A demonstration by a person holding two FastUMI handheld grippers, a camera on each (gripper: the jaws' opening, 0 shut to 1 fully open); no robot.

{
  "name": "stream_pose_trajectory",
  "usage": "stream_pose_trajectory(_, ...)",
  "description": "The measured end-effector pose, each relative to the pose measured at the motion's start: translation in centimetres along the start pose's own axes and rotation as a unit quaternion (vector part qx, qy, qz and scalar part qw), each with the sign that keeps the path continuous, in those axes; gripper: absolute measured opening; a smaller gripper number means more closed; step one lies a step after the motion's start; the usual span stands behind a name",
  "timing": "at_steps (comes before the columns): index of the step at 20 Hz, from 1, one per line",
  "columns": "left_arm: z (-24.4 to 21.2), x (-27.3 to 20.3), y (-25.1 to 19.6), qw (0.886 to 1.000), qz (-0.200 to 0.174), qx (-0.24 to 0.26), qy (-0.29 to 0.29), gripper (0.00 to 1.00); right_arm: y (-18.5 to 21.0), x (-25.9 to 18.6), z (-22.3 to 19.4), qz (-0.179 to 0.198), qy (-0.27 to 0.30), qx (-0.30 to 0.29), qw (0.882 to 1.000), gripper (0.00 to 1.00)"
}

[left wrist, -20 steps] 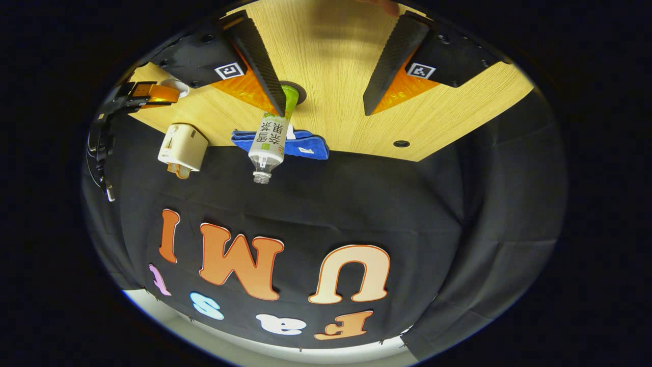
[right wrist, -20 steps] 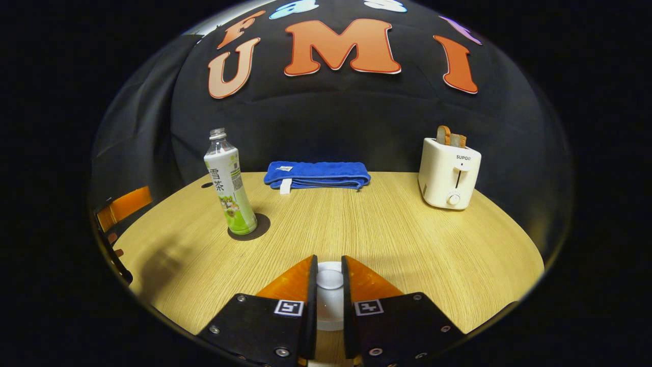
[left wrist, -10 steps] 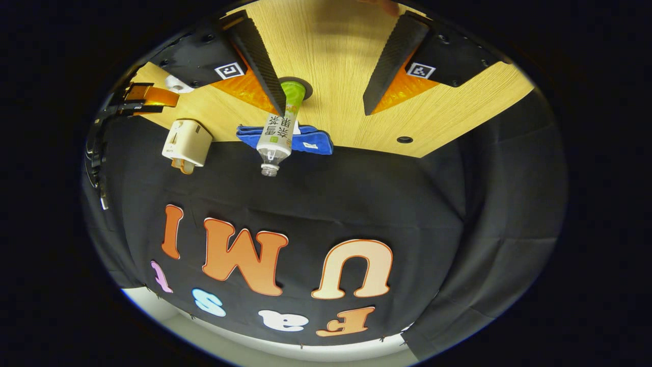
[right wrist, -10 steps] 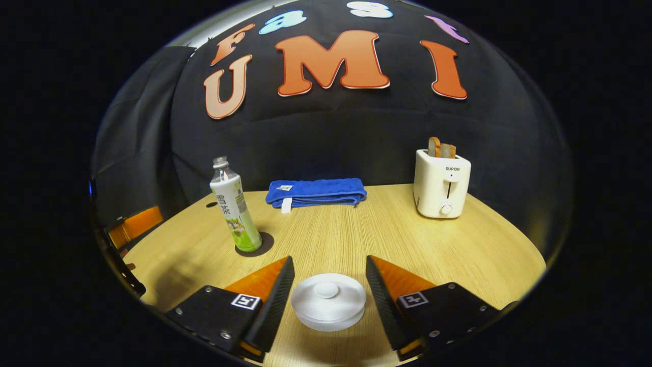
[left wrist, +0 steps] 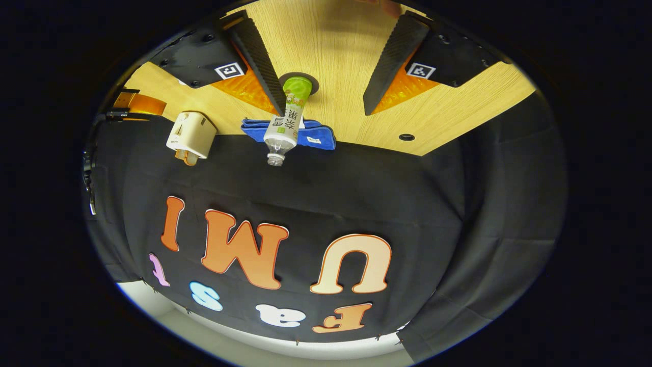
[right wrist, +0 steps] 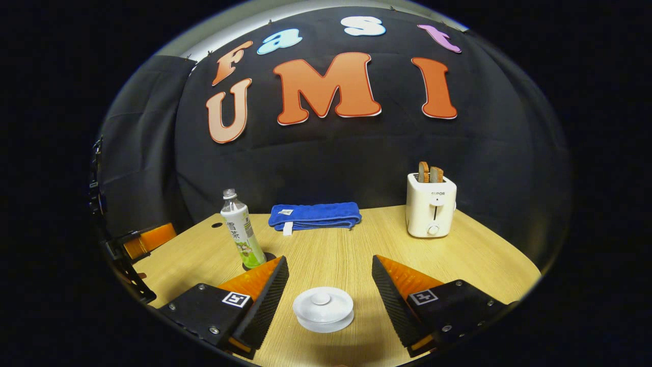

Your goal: Open the teacup lid with one hand, grasp the water bottle and pour water into the teacup with the other hand; after pouring, place the water bottle on the coaster and then close the teacup lid.

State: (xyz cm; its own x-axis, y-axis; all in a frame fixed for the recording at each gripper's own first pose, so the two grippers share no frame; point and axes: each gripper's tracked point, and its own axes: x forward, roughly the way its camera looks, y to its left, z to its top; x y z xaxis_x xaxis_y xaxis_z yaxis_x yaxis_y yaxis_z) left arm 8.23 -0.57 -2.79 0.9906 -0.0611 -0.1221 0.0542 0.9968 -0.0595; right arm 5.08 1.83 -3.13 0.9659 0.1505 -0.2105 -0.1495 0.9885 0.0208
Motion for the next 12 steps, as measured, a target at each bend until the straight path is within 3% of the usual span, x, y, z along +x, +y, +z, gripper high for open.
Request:
stream_pose_trajectory(8, 1.0, -0.6, 0.9, 1.0, 0.019, -0.002, -0.008, 1.0, -1.0, -0.5, 0.9, -0.001, -0.018, -0.003, 1.0, 0.97)
stream_pose_trajectory(12, 1.8, -0.6, 1.9, 0.999, 0.035, 0.02, -0.013, 0.99, -1.2, -1.0, 0.9, -0.001, -0.019, 0.0, 1.0, 0.97)
